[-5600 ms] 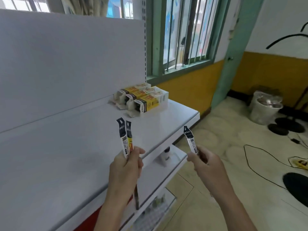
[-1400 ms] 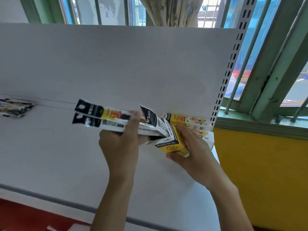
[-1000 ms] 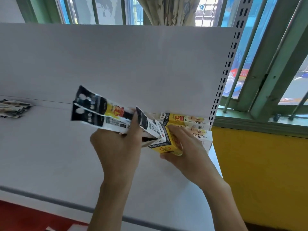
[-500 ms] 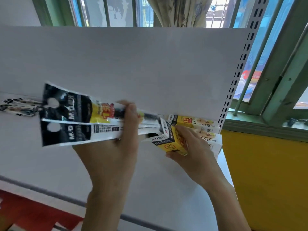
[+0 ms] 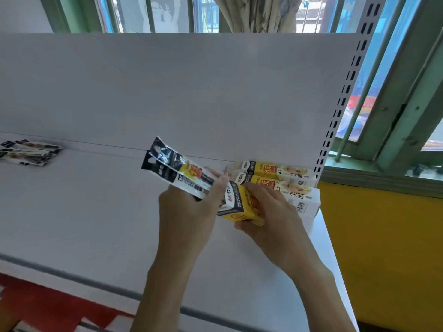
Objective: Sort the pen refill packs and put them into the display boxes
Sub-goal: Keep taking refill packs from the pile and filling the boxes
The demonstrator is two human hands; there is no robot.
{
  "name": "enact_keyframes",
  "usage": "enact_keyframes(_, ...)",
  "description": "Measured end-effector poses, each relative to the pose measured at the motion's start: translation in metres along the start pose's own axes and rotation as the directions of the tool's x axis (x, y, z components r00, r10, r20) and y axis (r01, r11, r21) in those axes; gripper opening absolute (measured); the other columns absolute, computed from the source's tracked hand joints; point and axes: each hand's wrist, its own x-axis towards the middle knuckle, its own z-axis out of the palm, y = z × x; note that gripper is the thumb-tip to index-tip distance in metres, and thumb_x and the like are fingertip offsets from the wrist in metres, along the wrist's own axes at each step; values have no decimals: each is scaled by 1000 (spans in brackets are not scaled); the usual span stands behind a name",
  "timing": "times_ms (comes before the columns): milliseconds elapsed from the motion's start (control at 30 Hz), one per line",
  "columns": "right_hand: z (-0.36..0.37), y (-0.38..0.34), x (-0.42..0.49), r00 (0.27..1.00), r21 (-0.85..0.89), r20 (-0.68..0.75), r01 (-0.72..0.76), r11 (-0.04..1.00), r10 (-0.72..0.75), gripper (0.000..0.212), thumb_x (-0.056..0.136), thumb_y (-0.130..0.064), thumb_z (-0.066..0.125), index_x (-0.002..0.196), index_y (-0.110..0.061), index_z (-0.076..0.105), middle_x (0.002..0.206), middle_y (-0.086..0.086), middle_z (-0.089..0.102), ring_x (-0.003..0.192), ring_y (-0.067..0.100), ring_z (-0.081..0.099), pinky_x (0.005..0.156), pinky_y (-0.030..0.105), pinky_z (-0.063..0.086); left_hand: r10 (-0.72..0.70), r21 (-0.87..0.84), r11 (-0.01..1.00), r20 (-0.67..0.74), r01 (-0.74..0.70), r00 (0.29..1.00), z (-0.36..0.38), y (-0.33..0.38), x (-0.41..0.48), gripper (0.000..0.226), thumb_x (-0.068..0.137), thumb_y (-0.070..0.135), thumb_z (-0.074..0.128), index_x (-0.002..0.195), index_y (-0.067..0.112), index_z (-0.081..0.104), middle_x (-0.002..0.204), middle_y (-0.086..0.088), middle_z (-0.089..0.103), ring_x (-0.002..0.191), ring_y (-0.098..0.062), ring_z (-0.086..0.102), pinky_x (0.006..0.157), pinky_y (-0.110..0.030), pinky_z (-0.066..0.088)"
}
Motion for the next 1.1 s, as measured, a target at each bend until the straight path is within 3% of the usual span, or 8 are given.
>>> enact_keyframes(133, -4, 2, -2, 1000, 6, -10, -25, 1000, 25, 69, 72, -33, 75, 133, -34, 42, 126, -18, 49, 116, 8, 42, 95, 35, 39, 28, -51, 998, -255, -42, 967, -8, 5, 3, 23, 71, 41, 74, 75, 35, 53, 64, 34, 62, 61, 11, 61, 53, -4, 44)
enact_keyframes(233, -5, 1, -3, 1000, -7, -27, -16, 1000, 16, 70, 72, -33, 75, 133, -34, 42, 126, -17, 50, 117, 8, 41, 97, 33, 37, 83, -16, 995, -406, -98, 910, -24, 3, 12, 15, 76, 33, 66, 78, 35, 51, 62, 34, 59, 56, 9, 58, 49, -4, 40)
enact_keyframes(367, -4, -1, -1, 1000, -84, -32, -4, 996, 1, 68, 73, -33, 75, 133, -33, 43, 126, -16, 50, 116, 10, 41, 92, 29, 31, 125, 203, 975, -167, -90, 978, -17, -2, 10, 18, 72, 28, 69, 60, 31, 55, 56, 27, 60, 54, 11, 55, 48, -5, 37)
enact_keyframes(500, -5, 1, 2, 997, -130, -68, -32, 991, 23, 67, 72, -25, 76, 131, -33, 44, 128, -14, 50, 118, 12, 43, 93, 32, 33, 86, 268, 956, 129, -118, 988, 8, -7, -1, 33, 78, 15, 68, 67, 41, 53, 59, 24, 58, 64, 16, 56, 52, -1, 37)
enact_keyframes(700, -6, 2, 2, 999, -158, -29, -41, 987, 37, 68, 76, -36, 70, 134, -41, 35, 125, -19, 45, 116, 9, 38, 91, 30, 29, -109, -167, 982, -89, 93, 990, 7, -8, 3, 3, 79, 19, 66, 80, 21, 63, 72, 0, 71, 61, -6, 68, 50, -16, 51)
enact_keyframes(933, -6, 0, 1, 998, -239, -12, -56, 969, 55, 61, 84, -30, 63, 135, -43, 32, 128, -16, 44, 117, 12, 36, 94, 34, 28, -137, 20, 990, 5, 137, 991, 8, -9, 5, 17, 87, 13, 56, 80, 28, 59, 70, 6, 69, 61, -3, 67, 50, -17, 53)
enact_keyframes(1033, -4, 0, 1, 997, -269, -21, -72, 960, 69, 60, 86, -28, 60, 136, -42, 31, 130, -14, 44, 118, 14, 36, 97, 35, 27, -284, -35, 956, 146, 292, 948, 20, -12, 9, 14, 90, 23, 49, 82, 32, 56, 71, 8, 68, 79, -18, 66, 73, -36, 53)
enact_keyframes(1100, -2, 2, 2, 997, -299, -22, -82, 951, 79, 58, 88, -27, 58, 137, -41, 30, 131, -12, 43, 119, 15, 35, 98, 37, 28, -405, 33, 913, 211, 407, 890, 32, -23, 17, 13, 90, 25, 48, 93, 33, 59, 71, 10, 64, 87, -18, 61, 78, -33, 51)
